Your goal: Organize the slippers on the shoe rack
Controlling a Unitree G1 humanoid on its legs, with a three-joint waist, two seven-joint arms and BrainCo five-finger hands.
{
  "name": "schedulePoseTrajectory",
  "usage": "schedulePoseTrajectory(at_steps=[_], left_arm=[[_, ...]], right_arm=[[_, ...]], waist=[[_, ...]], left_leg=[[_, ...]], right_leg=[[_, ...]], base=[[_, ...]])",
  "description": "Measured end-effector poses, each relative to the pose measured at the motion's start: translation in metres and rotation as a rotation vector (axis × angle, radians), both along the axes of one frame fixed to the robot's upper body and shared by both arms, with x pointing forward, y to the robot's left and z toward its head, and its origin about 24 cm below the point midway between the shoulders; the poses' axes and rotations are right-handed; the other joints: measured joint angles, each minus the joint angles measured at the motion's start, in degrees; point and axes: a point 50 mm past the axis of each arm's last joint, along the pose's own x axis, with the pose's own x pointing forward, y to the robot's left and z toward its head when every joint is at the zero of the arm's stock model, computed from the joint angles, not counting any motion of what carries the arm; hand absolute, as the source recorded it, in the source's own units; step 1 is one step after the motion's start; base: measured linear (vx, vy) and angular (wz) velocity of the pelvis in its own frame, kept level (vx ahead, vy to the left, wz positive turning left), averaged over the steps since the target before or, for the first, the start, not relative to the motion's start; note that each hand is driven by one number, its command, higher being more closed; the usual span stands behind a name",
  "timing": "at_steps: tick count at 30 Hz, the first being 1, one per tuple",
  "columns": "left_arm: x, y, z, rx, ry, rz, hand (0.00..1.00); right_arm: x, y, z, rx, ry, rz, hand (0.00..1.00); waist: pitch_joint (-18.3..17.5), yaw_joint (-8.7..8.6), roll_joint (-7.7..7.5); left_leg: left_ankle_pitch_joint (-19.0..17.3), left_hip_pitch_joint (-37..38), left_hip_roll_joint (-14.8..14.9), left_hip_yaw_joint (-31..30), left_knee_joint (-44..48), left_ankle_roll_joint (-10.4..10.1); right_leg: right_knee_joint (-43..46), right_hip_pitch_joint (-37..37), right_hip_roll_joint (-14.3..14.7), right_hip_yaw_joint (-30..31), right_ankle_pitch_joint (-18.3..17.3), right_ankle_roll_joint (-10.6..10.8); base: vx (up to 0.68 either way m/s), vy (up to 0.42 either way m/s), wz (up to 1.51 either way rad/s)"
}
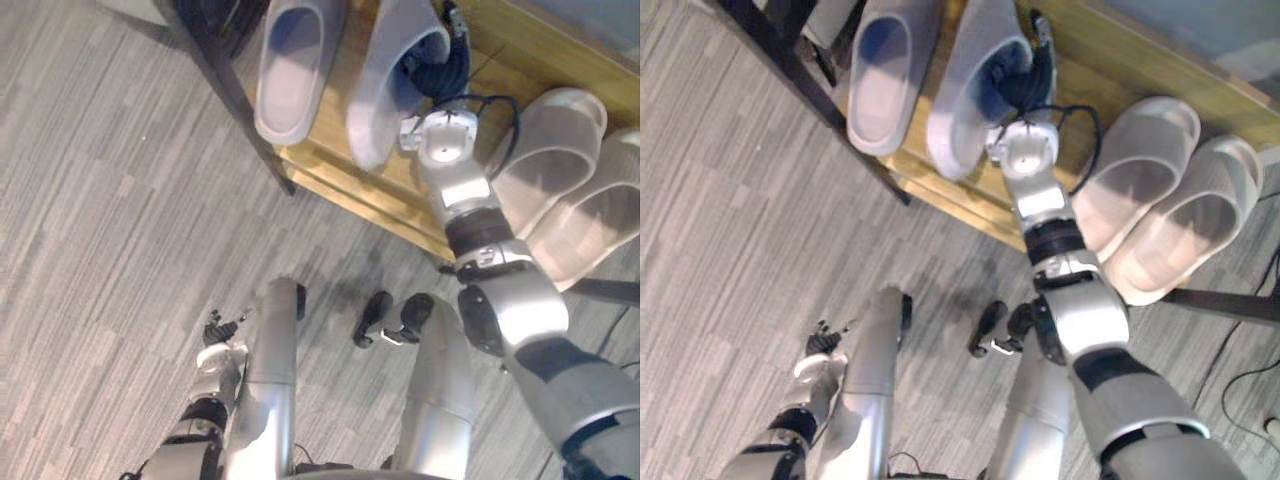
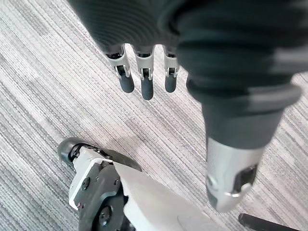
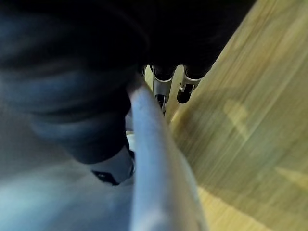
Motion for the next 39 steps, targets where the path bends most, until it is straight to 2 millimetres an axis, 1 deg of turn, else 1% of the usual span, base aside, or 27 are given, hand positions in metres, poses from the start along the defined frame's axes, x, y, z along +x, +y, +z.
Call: schedulePoseTrajectory(at_steps=[3,6,8,12,15,18,20,22,27,30,32,33,35,36,38,39], left_arm=[[0.000,-0.001,0.000,-0.001,-0.001,0.000,0.00],[-0.001,0.000,-0.001,0.005,0.006,0.009,0.00],[-0.001,0.000,-0.001,0.008,0.007,0.013,0.00],[-0.002,0.001,-0.001,0.011,0.007,0.013,0.00],[-0.001,0.001,0.000,0.010,0.005,0.013,0.00],[-0.001,0.001,0.000,0.005,0.002,0.017,0.00],[-0.001,0.002,0.000,0.002,0.001,0.025,0.00],[-0.001,0.001,0.000,-0.002,-0.004,0.023,0.00],[0.003,-0.007,0.004,-0.032,-0.035,0.005,0.00],[0.004,-0.014,0.004,-0.063,-0.049,0.013,0.00],[0.004,-0.013,0.004,-0.062,-0.047,0.012,0.00],[0.004,-0.013,0.004,-0.066,-0.047,0.009,0.00],[0.004,-0.012,0.004,-0.071,-0.044,0.010,0.00],[0.003,-0.012,0.003,-0.077,-0.044,0.019,0.00],[0.003,-0.011,0.003,-0.085,-0.043,0.031,0.00],[0.003,-0.011,0.003,-0.085,-0.043,0.031,0.00]], right_arm=[[0.000,0.000,-0.006,0.007,0.010,-0.010,0.00],[0.000,0.000,-0.018,0.013,0.032,-0.015,0.00],[-0.003,0.004,-0.022,0.007,0.024,-0.006,0.00],[-0.007,0.008,-0.029,-0.017,0.016,0.006,0.00],[-0.014,0.010,-0.026,-0.014,-0.021,0.031,0.00],[-0.019,0.014,-0.020,-0.016,-0.059,0.070,0.00],[-0.023,0.015,-0.024,-0.012,-0.064,0.085,0.00],[-0.024,0.012,-0.034,-0.011,-0.045,0.088,0.00],[-0.037,0.005,-0.066,0.015,-0.005,0.102,0.00],[-0.041,0.007,-0.088,0.080,0.054,0.125,0.00],[-0.044,0.009,-0.101,0.107,0.092,0.138,0.00],[-0.045,0.006,-0.109,0.133,0.117,0.137,0.00],[-0.047,0.006,-0.119,0.172,0.149,0.151,0.00],[-0.048,0.009,-0.125,0.190,0.167,0.166,0.00],[-0.050,0.009,-0.132,0.222,0.183,0.181,0.00],[-0.051,0.010,-0.132,0.237,0.178,0.192,0.00]], waist=[[-0.61,0.00,0.46],[-1.33,-0.04,0.41],[-1.38,-0.02,0.43],[-2.46,-0.33,0.45],[-2.49,-0.46,0.45],[-2.49,-0.56,0.45],[-2.49,-0.58,0.45],[-2.49,-0.63,0.45],[-2.49,-0.91,0.45],[-2.49,-1.46,0.45],[-2.49,-1.51,0.44],[-2.49,-1.52,0.44],[-2.49,-1.55,0.44],[-2.48,-1.58,0.44],[-2.47,-1.59,0.42],[-2.47,-1.60,0.41]], left_leg=[[0.07,0.40,0.25,0.18,-0.40,-0.13],[0.47,1.69,0.61,0.69,-1.78,-0.16],[0.53,3.05,1.23,0.99,-2.46,-0.16],[0.82,4.61,1.49,1.04,-4.08,-0.26],[0.83,5.53,1.58,1.18,-4.48,-0.26],[0.85,6.15,1.92,1.74,-5.06,-0.25],[0.85,6.79,2.47,1.70,-5.35,-0.25],[0.85,7.79,2.56,1.91,-5.77,-0.25],[0.85,9.53,2.86,2.41,-6.74,-0.24],[0.84,10.12,2.93,2.53,-6.94,-0.24],[0.84,10.09,3.08,2.57,-6.98,-0.24],[0.84,10.09,3.15,2.56,-6.98,-0.24],[0.84,10.09,3.23,2.58,-6.96,-0.24],[0.84,10.08,3.27,2.58,-6.93,-0.24],[0.84,10.06,3.35,2.57,-6.92,-0.24],[0.84,10.06,3.38,2.58,-6.92,-0.24]], right_leg=[[-0.24,0.16,0.14,0.02,0.06,-0.11],[-1.40,1.05,0.41,0.02,0.44,-0.73],[-2.20,2.33,0.89,-0.06,0.61,-0.95],[-3.71,3.98,1.18,-0.47,0.45,-0.60],[-3.98,4.85,1.21,-0.53,0.52,-0.72],[-4.40,5.08,1.41,-0.28,0.90,-1.25],[-4.97,5.84,1.94,-0.57,0.95,-1.32],[-5.26,6.80,1.96,-0.54,0.92,-1.27],[-6.03,8.37,2.09,-0.49,0.83,-1.05],[-6.11,8.84,2.14,-0.47,0.53,-0.48],[-6.11,8.79,2.21,-0.51,0.52,-0.46],[-6.11,8.80,2.27,-0.55,0.51,-0.45],[-6.11,8.80,2.35,-0.54,0.51,-0.45],[-6.13,8.80,2.44,-0.52,0.51,-0.45],[-6.17,8.79,2.59,-0.48,0.50,-0.43],[-6.17,8.77,2.62,-0.47,0.50,-0.43]], base=[[0.00,-0.007,-0.01],[0.02,-0.030,-0.05],[0.02,-0.026,-0.10],[0.00,-0.007,-0.01],[0.00,0.000,0.00],[0.01,-0.014,-0.07],[0.02,-0.026,-0.05],[0.01,-0.015,-0.01],[0.00,0.000,0.00],[0.00,0.000,0.00],[0.00,0.000,0.00],[0.00,0.000,0.00],[0.00,0.000,0.00],[0.00,0.000,0.00],[0.00,0.000,0.00],[0.00,0.000,0.00]])
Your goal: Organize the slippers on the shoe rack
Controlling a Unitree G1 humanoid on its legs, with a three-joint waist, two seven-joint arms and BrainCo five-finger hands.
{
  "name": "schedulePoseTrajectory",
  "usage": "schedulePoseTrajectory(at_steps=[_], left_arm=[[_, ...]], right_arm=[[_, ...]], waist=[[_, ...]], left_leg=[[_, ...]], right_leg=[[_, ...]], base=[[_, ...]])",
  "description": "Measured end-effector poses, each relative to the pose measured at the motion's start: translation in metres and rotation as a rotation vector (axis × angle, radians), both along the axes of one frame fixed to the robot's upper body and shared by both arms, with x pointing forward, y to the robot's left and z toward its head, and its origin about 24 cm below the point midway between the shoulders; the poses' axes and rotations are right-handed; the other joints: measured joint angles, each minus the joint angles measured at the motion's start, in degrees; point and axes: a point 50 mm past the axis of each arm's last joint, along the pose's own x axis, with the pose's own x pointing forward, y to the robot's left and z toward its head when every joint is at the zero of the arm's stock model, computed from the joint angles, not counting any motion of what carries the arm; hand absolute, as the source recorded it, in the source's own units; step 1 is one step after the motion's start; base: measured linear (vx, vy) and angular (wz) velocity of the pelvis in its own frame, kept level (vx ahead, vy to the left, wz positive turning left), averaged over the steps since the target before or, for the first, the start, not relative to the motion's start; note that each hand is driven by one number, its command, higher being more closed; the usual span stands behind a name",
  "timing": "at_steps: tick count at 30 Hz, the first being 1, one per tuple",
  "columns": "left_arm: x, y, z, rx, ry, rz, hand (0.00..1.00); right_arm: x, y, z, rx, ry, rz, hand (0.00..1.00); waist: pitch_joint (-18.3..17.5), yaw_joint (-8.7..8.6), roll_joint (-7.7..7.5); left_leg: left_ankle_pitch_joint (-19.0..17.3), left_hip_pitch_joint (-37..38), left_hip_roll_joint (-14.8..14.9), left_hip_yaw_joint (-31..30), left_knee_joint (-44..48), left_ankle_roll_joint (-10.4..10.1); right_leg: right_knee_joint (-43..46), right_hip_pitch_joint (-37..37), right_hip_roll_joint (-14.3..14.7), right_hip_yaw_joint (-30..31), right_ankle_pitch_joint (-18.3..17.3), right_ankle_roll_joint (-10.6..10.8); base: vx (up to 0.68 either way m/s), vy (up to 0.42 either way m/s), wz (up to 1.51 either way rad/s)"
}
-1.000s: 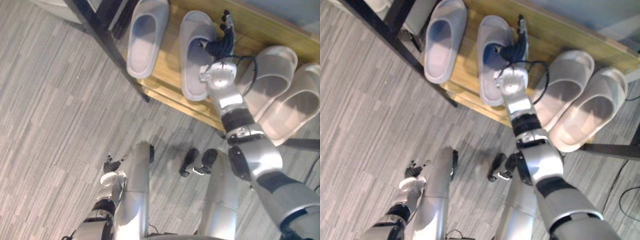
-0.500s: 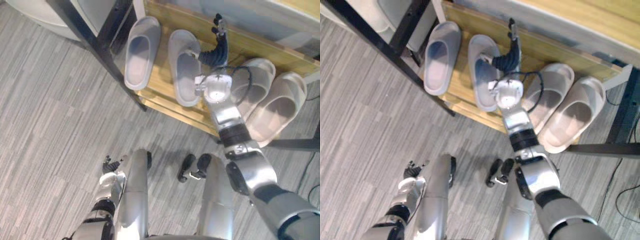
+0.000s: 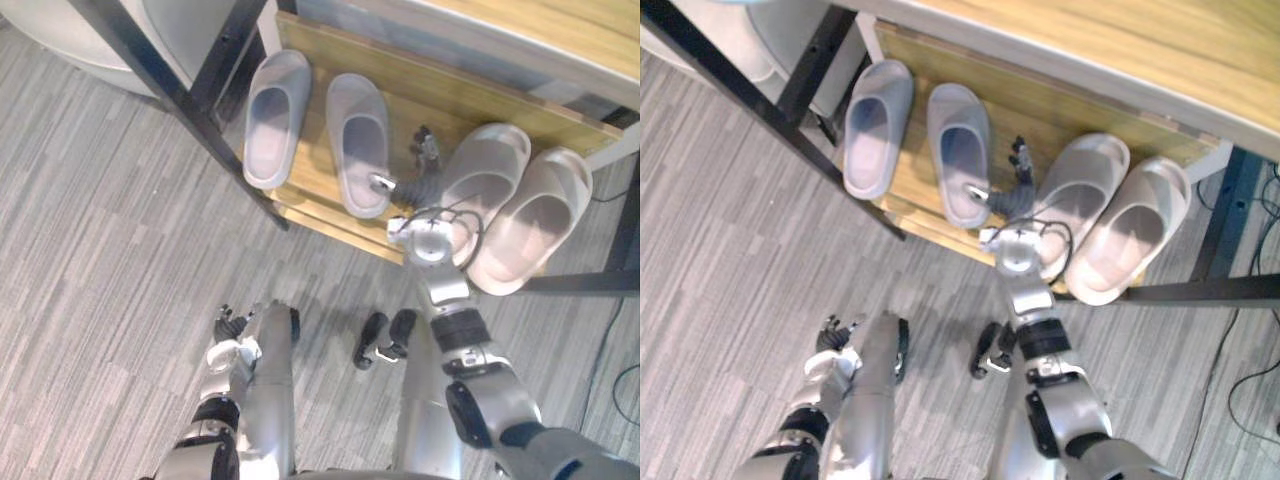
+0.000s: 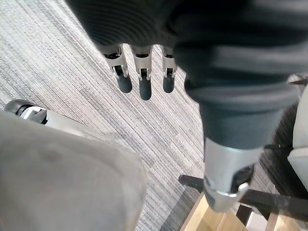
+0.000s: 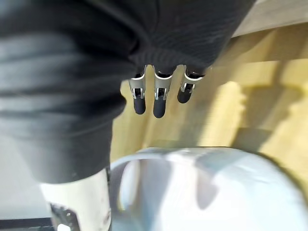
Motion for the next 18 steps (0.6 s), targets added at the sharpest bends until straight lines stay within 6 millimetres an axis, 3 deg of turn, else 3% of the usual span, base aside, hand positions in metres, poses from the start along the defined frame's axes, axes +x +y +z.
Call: schedulePoseTrajectory(at_steps=[10,18], left_arm=[[0.005,0.001,0.004,-0.002,-0.003,0.003,0.00],[0.016,0.000,0.013,-0.005,-0.037,0.006,0.00]], right_arm=[[0.000,0.008,0.004,0.266,-0.024,0.188,0.00],[0.006,0.042,0.029,0.451,-0.054,0.343,0.00]], waist=[[0.22,0.01,-0.19],[2.40,0.21,-0.07]], left_leg=[[-0.01,-0.96,0.08,-0.11,0.02,-0.01],[0.05,-1.34,-0.03,-0.36,0.07,-0.13]], right_leg=[[-0.03,-0.45,0.15,-0.07,-0.14,0.24],[0.07,-0.94,0.01,-0.36,-0.14,0.22]], base=[[0.00,0.000,0.00],[0.00,-0.010,0.01]])
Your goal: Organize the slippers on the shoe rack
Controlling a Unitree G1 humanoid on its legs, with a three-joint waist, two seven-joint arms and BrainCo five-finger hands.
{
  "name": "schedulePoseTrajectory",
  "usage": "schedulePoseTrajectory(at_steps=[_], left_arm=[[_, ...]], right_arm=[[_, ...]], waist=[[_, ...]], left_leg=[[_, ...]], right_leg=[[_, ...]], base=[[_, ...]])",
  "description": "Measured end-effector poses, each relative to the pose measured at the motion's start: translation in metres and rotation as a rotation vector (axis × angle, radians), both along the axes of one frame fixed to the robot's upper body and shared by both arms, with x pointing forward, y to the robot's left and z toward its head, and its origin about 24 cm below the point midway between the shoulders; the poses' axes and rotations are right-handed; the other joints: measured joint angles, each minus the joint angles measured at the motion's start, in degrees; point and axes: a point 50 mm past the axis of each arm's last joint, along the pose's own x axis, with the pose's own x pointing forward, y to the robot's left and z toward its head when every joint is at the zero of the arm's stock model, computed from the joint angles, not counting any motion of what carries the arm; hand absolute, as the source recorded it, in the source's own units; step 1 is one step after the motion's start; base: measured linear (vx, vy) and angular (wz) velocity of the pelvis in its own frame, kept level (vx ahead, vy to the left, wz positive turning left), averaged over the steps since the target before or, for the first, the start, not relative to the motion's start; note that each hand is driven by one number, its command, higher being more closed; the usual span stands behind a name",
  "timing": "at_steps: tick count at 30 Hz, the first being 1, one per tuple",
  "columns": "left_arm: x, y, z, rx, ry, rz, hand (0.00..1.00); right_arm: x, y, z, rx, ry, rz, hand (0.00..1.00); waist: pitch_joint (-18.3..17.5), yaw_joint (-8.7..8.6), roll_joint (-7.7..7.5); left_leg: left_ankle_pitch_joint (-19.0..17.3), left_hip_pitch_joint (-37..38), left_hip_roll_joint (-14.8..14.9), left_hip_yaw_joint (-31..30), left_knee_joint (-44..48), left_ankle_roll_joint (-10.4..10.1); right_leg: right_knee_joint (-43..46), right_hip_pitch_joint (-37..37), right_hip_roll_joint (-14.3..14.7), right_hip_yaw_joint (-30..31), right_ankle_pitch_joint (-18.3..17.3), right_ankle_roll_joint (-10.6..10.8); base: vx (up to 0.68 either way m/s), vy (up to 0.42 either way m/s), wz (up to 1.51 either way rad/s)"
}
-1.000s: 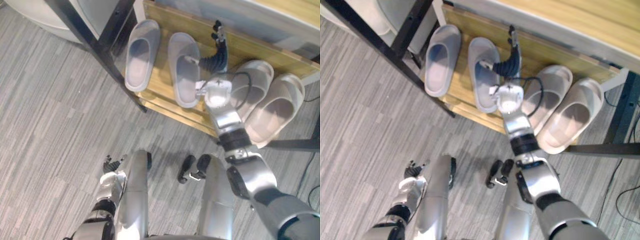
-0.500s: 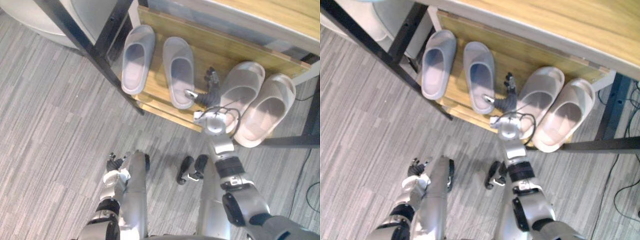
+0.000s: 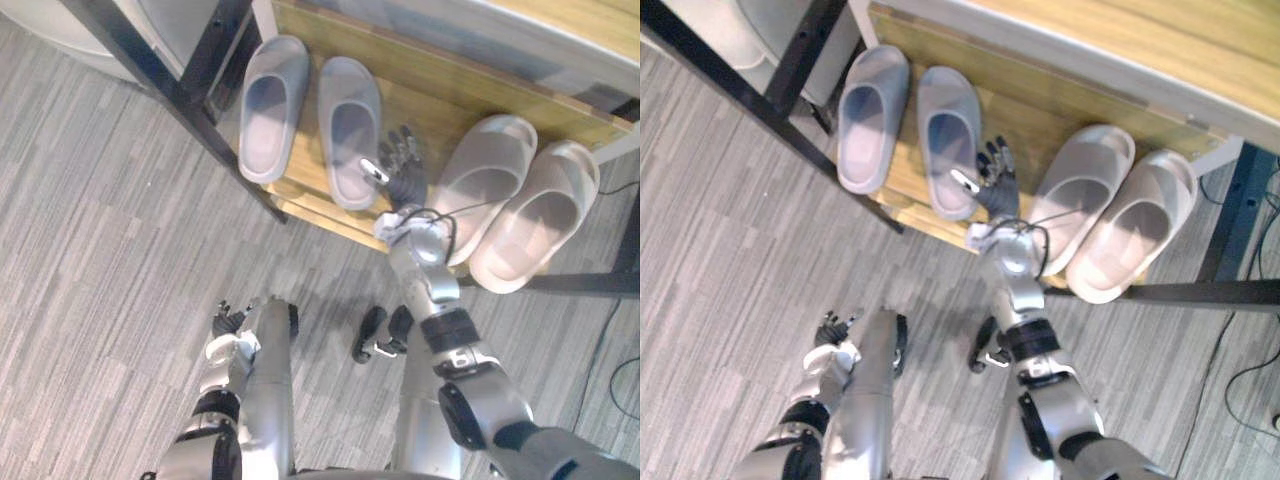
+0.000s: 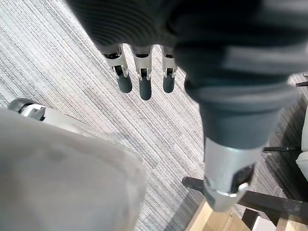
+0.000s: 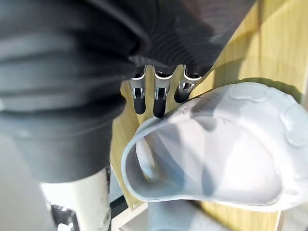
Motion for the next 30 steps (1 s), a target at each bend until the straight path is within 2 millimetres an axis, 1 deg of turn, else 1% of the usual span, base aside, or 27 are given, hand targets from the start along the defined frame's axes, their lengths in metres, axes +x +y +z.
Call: schedulePoseTrajectory(at_steps=[2,7,12,17,21,27,30], left_arm=[[0.002,0.000,0.001,0.000,-0.004,-0.001,0.00],[0.004,-0.002,0.004,-0.001,-0.011,-0.003,0.00],[0.006,-0.004,0.004,-0.003,-0.013,-0.001,0.00],[0.006,-0.004,0.005,-0.003,-0.014,0.000,0.00],[0.006,-0.004,0.005,-0.001,-0.010,0.005,0.00],[0.006,-0.004,0.004,0.004,-0.006,0.015,0.00],[0.006,-0.004,0.004,0.003,-0.005,0.015,0.00]], right_arm=[[0.002,0.003,0.003,0.037,0.006,0.009,0.00],[0.004,0.001,0.005,0.140,0.032,0.000,0.00],[0.009,0.001,0.006,0.180,0.052,-0.014,0.00],[0.012,0.002,0.005,0.173,0.071,-0.015,0.00],[0.013,0.008,0.003,0.197,0.092,-0.006,0.00],[0.011,0.019,0.000,0.327,0.129,0.023,0.00],[0.012,0.020,-0.001,0.323,0.136,0.028,0.00]], waist=[[0.09,0.02,0.00],[0.16,0.03,0.12],[0.19,0.10,0.16],[0.19,0.44,0.17],[0.18,0.52,0.20],[0.09,0.72,0.36],[0.07,0.80,0.41]], left_leg=[[0.08,-0.26,-0.10,-0.27,-0.01,-0.12],[0.81,-0.62,-0.62,-0.48,-0.55,-0.16],[2.34,-0.63,-1.20,-1.44,-2.31,-0.58],[2.84,-0.62,-1.15,-1.51,-2.74,-0.63],[2.86,-0.59,-0.91,-1.51,-2.73,-0.63],[2.86,-0.33,-0.21,-1.19,-2.74,-0.63],[2.88,0.18,-0.17,-1.05,-3.02,-0.67]], right_leg=[[-0.01,0.00,-0.16,-0.32,0.00,-0.01],[-0.18,0.09,-0.99,-0.83,-0.08,0.12],[-1.19,0.84,-1.61,-2.11,-0.06,0.06],[-1.37,0.95,-1.61,-2.60,0.08,-0.19],[-1.50,1.01,-1.52,-2.67,0.20,-0.41],[-1.93,1.06,-0.86,-2.46,0.56,-0.99],[-1.93,1.26,-0.79,-2.36,0.56,-0.99]], base=[[0.00,-0.021,0.06],[0.00,-0.022,0.09],[-0.03,-0.048,0.14],[-0.02,-0.024,0.02],[0.00,0.000,0.00],[-0.02,-0.003,-0.05],[-0.01,-0.007,-0.01]])
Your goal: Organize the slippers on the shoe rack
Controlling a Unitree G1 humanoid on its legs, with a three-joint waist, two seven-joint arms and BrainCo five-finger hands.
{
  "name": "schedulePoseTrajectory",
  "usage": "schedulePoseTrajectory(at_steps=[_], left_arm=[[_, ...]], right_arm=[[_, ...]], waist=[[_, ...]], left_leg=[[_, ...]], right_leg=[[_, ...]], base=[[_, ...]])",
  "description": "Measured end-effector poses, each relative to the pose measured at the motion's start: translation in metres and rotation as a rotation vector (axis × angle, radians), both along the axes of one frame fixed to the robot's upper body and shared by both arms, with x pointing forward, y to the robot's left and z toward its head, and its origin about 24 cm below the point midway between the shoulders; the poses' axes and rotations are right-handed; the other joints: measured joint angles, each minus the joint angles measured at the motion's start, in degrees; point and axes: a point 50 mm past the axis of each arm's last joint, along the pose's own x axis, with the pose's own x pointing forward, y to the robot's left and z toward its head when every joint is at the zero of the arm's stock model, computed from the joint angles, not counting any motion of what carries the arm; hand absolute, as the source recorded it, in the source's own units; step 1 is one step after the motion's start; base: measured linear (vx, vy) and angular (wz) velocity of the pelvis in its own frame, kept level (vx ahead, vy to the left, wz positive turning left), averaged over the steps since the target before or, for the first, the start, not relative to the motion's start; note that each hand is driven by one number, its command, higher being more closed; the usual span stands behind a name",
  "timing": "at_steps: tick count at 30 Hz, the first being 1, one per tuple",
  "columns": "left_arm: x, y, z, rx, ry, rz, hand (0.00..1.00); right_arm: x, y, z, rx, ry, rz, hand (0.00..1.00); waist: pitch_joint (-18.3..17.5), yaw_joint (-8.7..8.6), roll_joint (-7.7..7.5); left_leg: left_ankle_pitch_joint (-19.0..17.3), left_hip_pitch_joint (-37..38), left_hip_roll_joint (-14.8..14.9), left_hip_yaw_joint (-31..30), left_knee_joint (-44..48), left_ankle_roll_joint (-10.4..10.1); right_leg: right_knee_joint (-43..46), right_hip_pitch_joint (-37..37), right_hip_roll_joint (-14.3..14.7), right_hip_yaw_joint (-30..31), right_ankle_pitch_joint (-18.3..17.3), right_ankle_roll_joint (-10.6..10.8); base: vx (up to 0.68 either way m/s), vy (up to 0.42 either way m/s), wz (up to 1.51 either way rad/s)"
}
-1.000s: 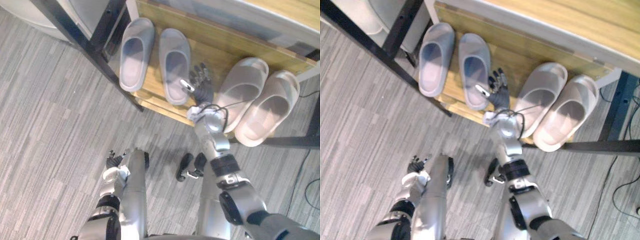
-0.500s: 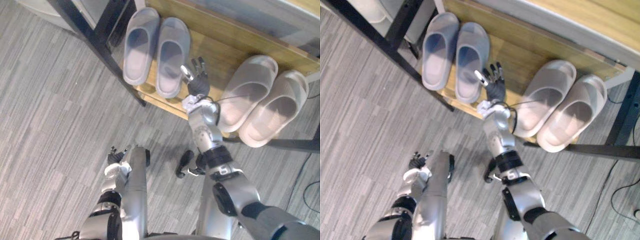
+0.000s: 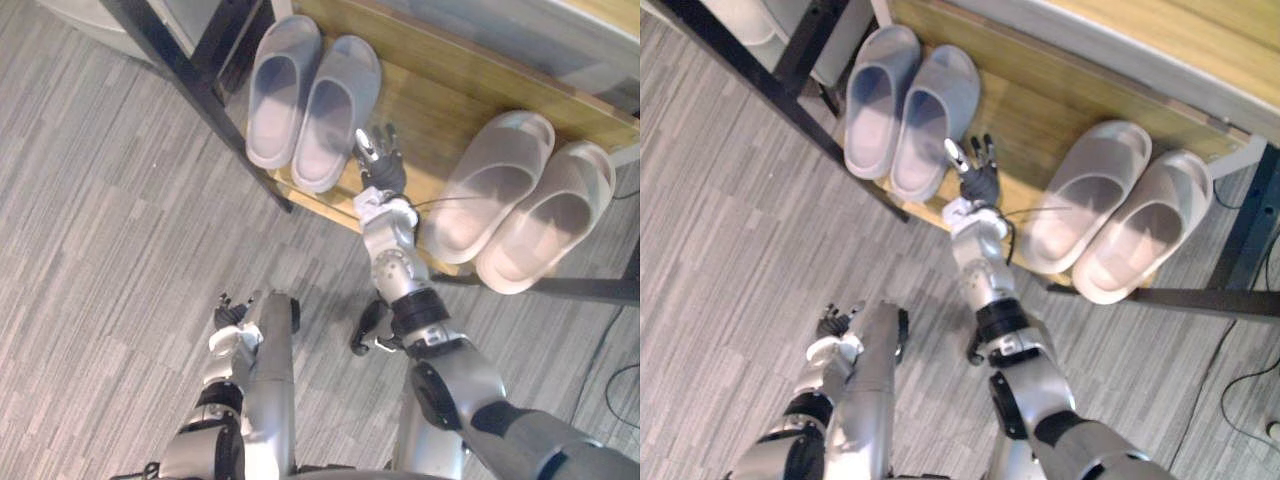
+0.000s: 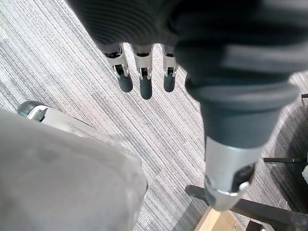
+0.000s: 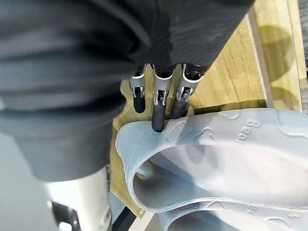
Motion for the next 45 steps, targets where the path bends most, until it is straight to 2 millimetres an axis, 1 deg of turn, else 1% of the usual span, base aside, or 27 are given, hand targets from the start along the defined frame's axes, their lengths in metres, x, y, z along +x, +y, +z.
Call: schedulePoseTrajectory(at_steps=[5,7,9,10,11,12,14,15,17,19,21,22,24,26,28,29,31,32,34,35,37,38,41,42,43,45], left_arm=[[-0.001,-0.004,-0.002,-0.010,0.007,0.000,0.00],[-0.004,-0.005,-0.004,-0.015,0.014,0.000,0.00],[-0.008,-0.006,-0.008,-0.020,0.028,0.002,0.00],[-0.010,-0.006,-0.010,-0.023,0.036,0.001,0.00],[-0.012,-0.007,-0.012,-0.025,0.043,0.000,0.00],[-0.018,-0.007,-0.017,-0.030,0.057,0.003,0.00],[-0.026,-0.005,-0.021,-0.026,0.073,0.004,0.00],[-0.032,-0.004,-0.026,-0.022,0.090,0.006,0.00],[-0.040,-0.004,-0.031,-0.026,0.111,0.004,0.00],[-0.049,-0.006,-0.038,-0.018,0.145,-0.031,0.00],[-0.059,-0.011,-0.047,-0.017,0.187,-0.063,0.00],[-0.068,-0.014,-0.053,-0.013,0.221,-0.095,0.00],[-0.080,-0.023,-0.061,-0.003,0.272,-0.143,0.00],[-0.091,-0.032,-0.068,0.007,0.310,-0.194,0.00],[-0.100,-0.039,-0.073,0.025,0.341,-0.262,0.00],[-0.102,-0.042,-0.075,0.028,0.353,-0.291,0.00],[-0.106,-0.049,-0.078,0.060,0.379,-0.367,0.00],[-0.107,-0.050,-0.079,0.062,0.386,-0.386,0.00],[-0.113,-0.049,-0.082,0.077,0.411,-0.416,0.00],[-0.114,-0.047,-0.083,0.092,0.418,-0.430,0.00],[-0.118,-0.040,-0.084,0.122,0.432,-0.471,0.00],[-0.119,-0.038,-0.085,0.132,0.436,-0.478,0.00],[-0.119,-0.033,-0.085,0.161,0.440,-0.520,0.00],[-0.119,-0.033,-0.085,0.165,0.440,-0.527,0.00],[-0.119,-0.033,-0.085,0.179,0.442,-0.545,0.00],[-0.119,-0.033,-0.084,0.195,0.441,-0.581,0.00]], right_arm=[[0.001,0.001,-0.009,-0.050,0.032,0.007,0.00],[-0.001,0.004,-0.011,-0.105,0.022,0.009,0.00],[-0.003,0.002,-0.021,-0.187,0.031,0.018,0.00],[-0.005,-0.001,-0.029,-0.242,0.039,0.017,0.00],[-0.007,-0.003,-0.032,-0.258,0.042,0.016,0.00],[-0.013,-0.009,-0.039,-0.288,0.042,0.007,0.00],[-0.019,-0.016,-0.048,-0.368,0.039,0.005,0.00],[-0.022,-0.019,-0.053,-0.407,0.035,0.007,0.00],[-0.029,-0.026,-0.058,-0.445,0.023,0.002,0.00],[-0.040,-0.037,-0.072,-0.527,0.032,-0.006,0.00],[-0.051,-0.043,-0.089,-0.600,0.066,0.007,0.00],[-0.060,-0.043,-0.098,-0.652,0.069,0.028,0.00],[-0.077,-0.045,-0.106,-0.752,0.047,0.039,0.00],[-0.097,-0.049,-0.117,-0.811,0.051,0.047,0.00],[-0.111,-0.053,-0.129,-0.861,0.080,0.064,0.00],[-0.116,-0.055,-0.135,-0.877,0.100,0.070,0.00],[-0.132,-0.068,-0.157,-0.898,0.193,0.074,0.00],[-0.137,-0.072,-0.163,-0.918,0.220,0.075,0.00],[-0.146,-0.085,-0.185,-0.940,0.323,0.086,0.00],[-0.149,-0.091,-0.193,-0.949,0.366,0.087,0.00],[-0.159,-0.108,-0.214,-0.976,0.484,0.081,0.00],[-0.162,-0.113,-0.221,-0.980,0.521,0.086,0.00],[-0.180,-0.138,-0.250,-0.991,0.697,0.085,0.00],[-0.184,-0.143,-0.255,-0.986,0.732,0.083,0.00],[-0.193,-0.149,-0.266,-0.976,0.806,0.085,0.00],[-0.204,-0.155,-0.278,-0.957,0.885,0.085,0.00]], waist=[[-0.19,-0.06,0.41],[-0.24,-0.11,0.48],[-0.31,-0.21,1.00],[-0.32,-0.23,1.00],[-0.32,-0.25,1.01],[-0.32,-0.40,1.00],[-0.33,-0.80,0.99],[-0.38,-1.28,0.99],[-0.69,-1.70,0.98],[-1.06,-1.86,0.97],[-2.46,-2.17,0.95],[-3.78,-2.43,0.92],[-5.69,-3.24,0.85],[-7.82,-3.40,0.78],[-9.79,-3.48,0.63],[-10.34,-3.64,0.66],[-11.30,-3.91,0.48],[-11.65,-4.07,0.59],[-12.20,-4.94,0.85],[-12.34,-5.20,0.87],[-13.27,-6.01,1.23],[-13.62,-6.12,1.37],[-14.41,-6.29,2.10],[-14.55,-6.42,2.27],[-15.04,-6.45,2.59],[-15.38,-6.56,3.00]], left_leg=[[0.18,1.89,0.16,0.25,-1.14,0.10],[0.35,2.62,0.21,0.85,-1.83,0.27],[0.36,4.32,0.76,1.22,-2.63,0.30],[0.37,5.51,0.96,1.37,-3.27,0.30],[0.38,6.26,1.02,1.45,-3.69,0.32],[0.46,8.29,1.10,1.81,-4.95,0.46],[0.81,11.50,1.23,2.67,-7.24,0.81],[1.26,13.58,1.39,3.23,-9.05,1.01],[2.03,16.36,1.96,4.13,-11.93,1.38],[3.47,20.95,2.18,5.45,-16.77,1.74],[5.02,24.94,2.23,6.64,-21.47,2.12],[6.05,27.43,2.39,7.80,-24.75,2.49],[7.85,31.53,2.33,9.63,-29.98,3.02],[9.80,36.47,2.10,11.97,-35.86,3.65],[11.24,39.87,1.72,13.89,-40.23,4.08],[11.78,40.91,1.42,14.14,-41.76,4.23],[14.18,44.77,0.16,15.13,-47.70,4.80],[14.97,45.83,-0.13,15.39,-49.65,4.82],[17.29,49.47,-0.89,15.90,-55.12,5.17],[17.90,50.69,-1.02,16.20,-56.61,5.23],[19.29,53.09,-1.40,16.44,-59.99,5.55],[19.54,53.58,-1.48,16.45,-60.68,5.63],[20.04,55.35,-1.99,16.82,-62.34,6.13],[20.08,55.56,-2.06,16.81,-62.50,6.19],[20.40,56.07,-2.29,16.93,-63.30,6.32],[20.91,56.77,-2.52,16.81,-64.24,6.34]], right_leg=[[-0.94,1.73,0.27,0.01,0.00,0.00],[-1.42,2.03,0.39,0.51,0.24,0.17],[-2.63,3.75,0.95,0.47,0.77,0.09],[-3.28,4.90,1.16,0.45,1.01,0.00],[-3.74,5.64,1.22,0.38,1.17,-0.22],[-4.89,7.48,1.32,0.34,1.36,-0.09],[-7.01,10.35,1.79,0.59,1.70,0.66],[-8.80,12.15,2.15,0.71,2.15,1.23],[-11.68,14.66,2.52,0.68,3.28,1.23],[-16.28,18.87,3.08,0.59,5.34,0.84],[-20.81,22.38,3.72,0.62,7.18,1.48],[-24.06,24.55,4.20,0.79,8.48,1.84],[-28.85,28.08,4.51,0.91,10.32,2.68],[-34.07,32.00,5.00,1.50,12.40,3.55],[-37.91,34.40,5.35,2.38,14.09,4.23],[-39.17,35.31,5.37,2.49,14.68,4.42],[-43.74,38.16,5.39,2.95,16.75,5.26],[-45.27,38.99,5.41,2.97,17.47,5.49],[-50.25,42.26,5.97,3.10,19.87,6.17],[-51.90,43.39,6.18,3.21,20.67,6.42],[-56.15,45.90,6.77,3.28,22.76,6.97],[-57.18,46.54,6.96,3.36,23.43,7.15],[-61.01,49.18,7.16,3.58,25.42,7.84],[-61.74,49.67,7.18,3.55,25.81,8.09],[-63.17,50.37,7.23,3.58,26.61,8.19],[-65.18,51.65,7.36,3.53,27.68,8.46]], base=[[0.00,0.000,0.00],[0.00,0.002,-0.05],[0.02,0.013,-0.13],[0.03,0.004,-0.07],[0.04,0.000,-0.06],[0.05,0.000,-0.06],[0.04,0.000,-0.11],[0.04,0.011,-0.13],[0.06,0.032,-0.13],[0.07,0.051,-0.15],[0.09,0.053,-0.13],[0.10,0.070,-0.17],[0.11,0.094,-0.14],[0.11,0.105,-0.18],[0.10,0.083,-0.22],[0.10,0.089,-0.13],[0.08,0.080,-0.08],[0.07,0.076,-0.08],[0.07,0.085,-0.08],[0.08,0.093,-0.14],[0.08,0.098,-0.09],[0.08,0.104,-0.09],[0.04,0.081,-0.06],[0.02,0.084,0.00],[0.01,0.049,0.00],[0.00,0.054,0.01]])
